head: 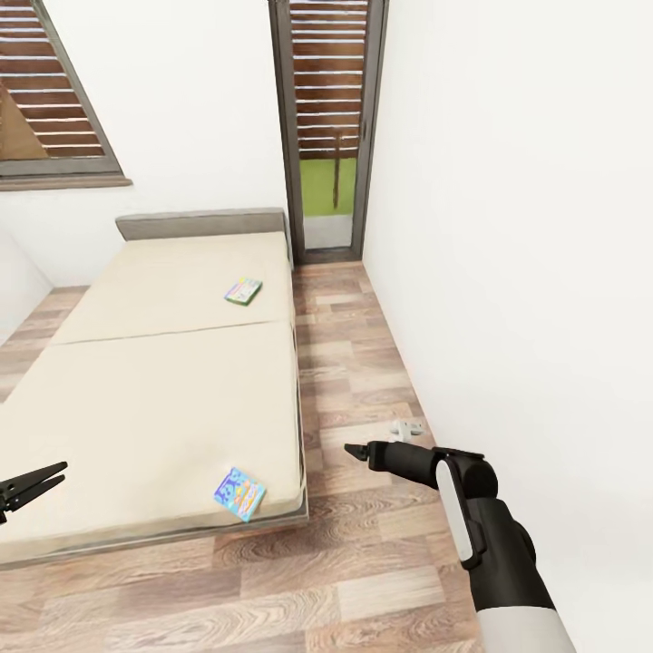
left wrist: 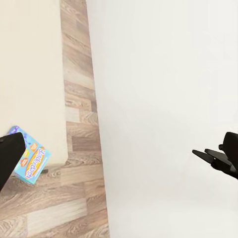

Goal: Put all the toys in the child's room - the three board games (two on the bed and one on the table), the two jigsaw puzzles on the table, and the tennis ball on the table - inside the toy box on the table in the child's room.

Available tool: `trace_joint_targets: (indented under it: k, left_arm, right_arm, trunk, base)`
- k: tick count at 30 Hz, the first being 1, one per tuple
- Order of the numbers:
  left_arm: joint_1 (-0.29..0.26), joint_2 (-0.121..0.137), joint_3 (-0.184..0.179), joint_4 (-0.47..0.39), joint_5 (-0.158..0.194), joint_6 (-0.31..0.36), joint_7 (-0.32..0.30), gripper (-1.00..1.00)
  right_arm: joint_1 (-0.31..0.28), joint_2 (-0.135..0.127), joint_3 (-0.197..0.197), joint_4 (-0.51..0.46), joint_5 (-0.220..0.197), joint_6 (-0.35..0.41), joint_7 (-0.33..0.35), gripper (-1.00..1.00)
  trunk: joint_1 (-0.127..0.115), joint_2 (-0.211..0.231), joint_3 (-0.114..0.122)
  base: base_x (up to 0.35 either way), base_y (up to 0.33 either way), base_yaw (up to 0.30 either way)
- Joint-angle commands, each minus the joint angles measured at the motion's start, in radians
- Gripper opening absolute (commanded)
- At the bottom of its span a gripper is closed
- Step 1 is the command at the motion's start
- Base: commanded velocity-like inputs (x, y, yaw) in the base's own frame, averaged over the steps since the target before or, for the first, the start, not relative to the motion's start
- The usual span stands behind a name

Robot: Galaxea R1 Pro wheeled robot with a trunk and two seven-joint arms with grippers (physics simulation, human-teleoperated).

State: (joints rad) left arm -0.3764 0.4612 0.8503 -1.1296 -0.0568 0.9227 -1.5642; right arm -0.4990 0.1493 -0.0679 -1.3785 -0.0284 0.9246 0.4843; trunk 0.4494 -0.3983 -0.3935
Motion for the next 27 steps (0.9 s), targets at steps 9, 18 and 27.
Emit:
trace_joint_targets:
  k: [9, 18, 27]
  left_arm:
    - [-0.001, -0.001, 0.001, -0.001, -0.006, 0.010, -0.007, 1.00]
    - [-0.001, -0.001, 0.000, -0.001, -0.006, 0.010, -0.007, 1.00]
    - [-0.001, -0.002, 0.000, -0.004, -0.006, 0.009, -0.007, 1.00]
  right_arm:
    - [-0.001, 0.001, -0.003, -0.001, -0.002, 0.006, 0.001, 1.00]
    - [-0.001, 0.001, -0.003, -0.001, -0.002, 0.005, 0.001, 1.00]
    - [-0.001, 0.001, -0.002, -0.001, -0.002, 0.005, 0.000, 1.00]
  trunk:
    - [0.001, -0.002, 0.013]
    - [0.001, -0.002, 0.028]
    - [0.001, -0.002, 0.043]
  base:
    - [0.000, 0.000, 0.000]
    - [0.000, 0.000, 0.000]
    - [0.000, 0.000, 0.000]
